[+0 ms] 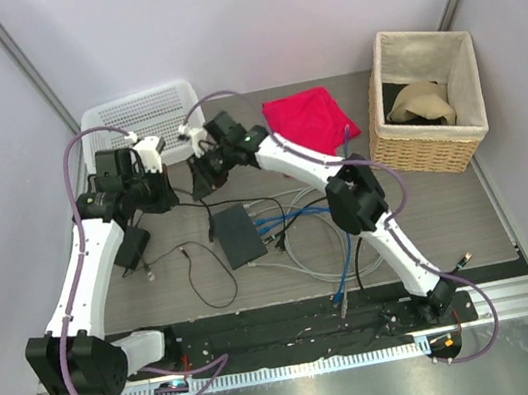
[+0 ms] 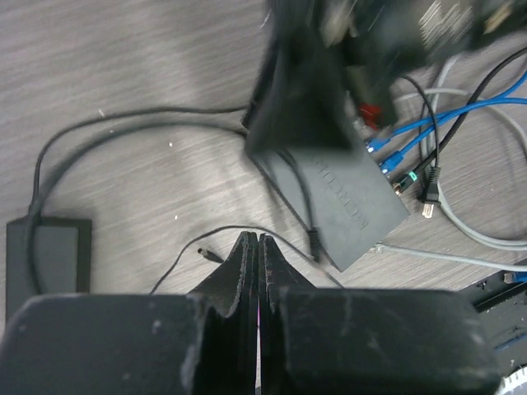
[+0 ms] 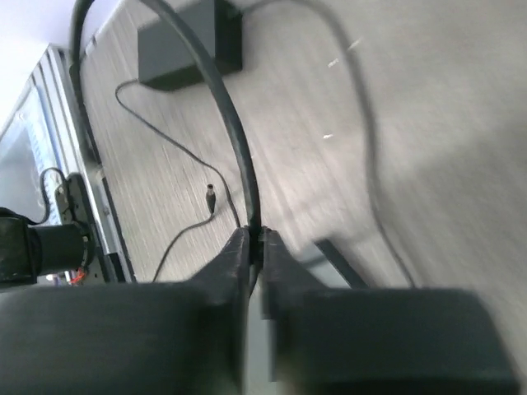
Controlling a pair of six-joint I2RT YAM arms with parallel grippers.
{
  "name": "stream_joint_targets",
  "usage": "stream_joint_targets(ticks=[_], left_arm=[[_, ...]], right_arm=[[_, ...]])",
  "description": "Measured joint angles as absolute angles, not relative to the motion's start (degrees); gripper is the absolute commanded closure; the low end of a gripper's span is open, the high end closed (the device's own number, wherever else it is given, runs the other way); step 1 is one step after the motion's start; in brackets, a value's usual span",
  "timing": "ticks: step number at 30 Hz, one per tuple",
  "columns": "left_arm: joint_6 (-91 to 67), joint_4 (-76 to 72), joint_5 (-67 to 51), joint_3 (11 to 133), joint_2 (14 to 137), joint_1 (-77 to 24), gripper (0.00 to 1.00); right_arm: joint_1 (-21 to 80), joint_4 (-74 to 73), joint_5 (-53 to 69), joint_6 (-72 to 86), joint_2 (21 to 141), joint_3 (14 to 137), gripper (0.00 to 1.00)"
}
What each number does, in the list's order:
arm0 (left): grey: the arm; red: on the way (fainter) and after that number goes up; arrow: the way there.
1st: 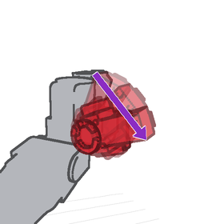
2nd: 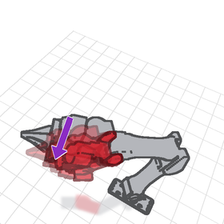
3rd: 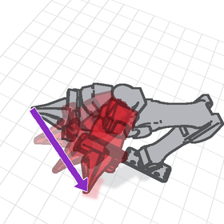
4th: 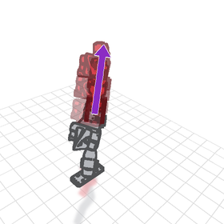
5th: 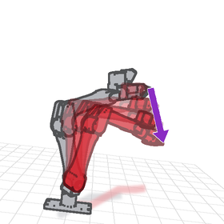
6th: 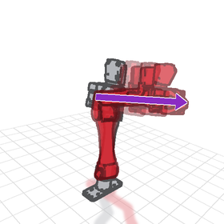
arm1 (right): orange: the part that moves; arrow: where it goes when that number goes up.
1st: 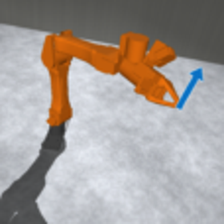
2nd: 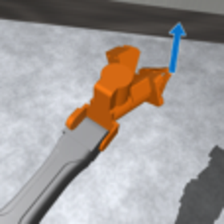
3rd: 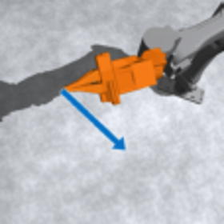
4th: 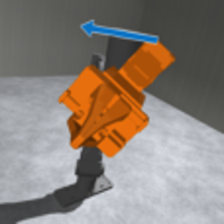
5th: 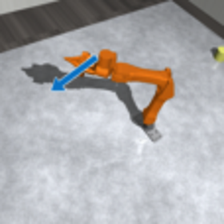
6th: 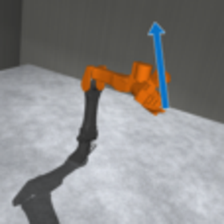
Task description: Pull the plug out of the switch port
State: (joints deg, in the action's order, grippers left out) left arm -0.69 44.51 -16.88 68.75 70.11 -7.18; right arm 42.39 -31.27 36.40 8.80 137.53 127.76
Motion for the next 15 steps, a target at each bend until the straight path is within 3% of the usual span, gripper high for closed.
stream_joint_targets(ticks=[1,3,5,8,15], left_arm=[[-1.0,44.5,-16.9,68.3,70.1,-6.9,0.96],[-1.3,44.6,-17.0,67.8,70.3,-6.5,0.9],[-1.5,44.5,-17.1,67.8,70.5,-6.3,0.78],[-1.7,44.4,-17.2,67.8,70.7,-6.2,0.68],[-2.6,43.6,-18.0,67.8,72.6,-6.2,0.66]], right_arm=[[43.4,-31.3,36.4,8.8,139.0,128.4,0.29],[44.7,-31.6,36.2,8.2,140.8,128.5,0.29],[45.2,-32.9,35.2,7.2,141.5,128.2,0.35],[44.2,-34.7,30.7,2.9,139.6,125.5,0.47],[37.1,-39.0,16.5,-2.7,124.7,109.2,0.56]])
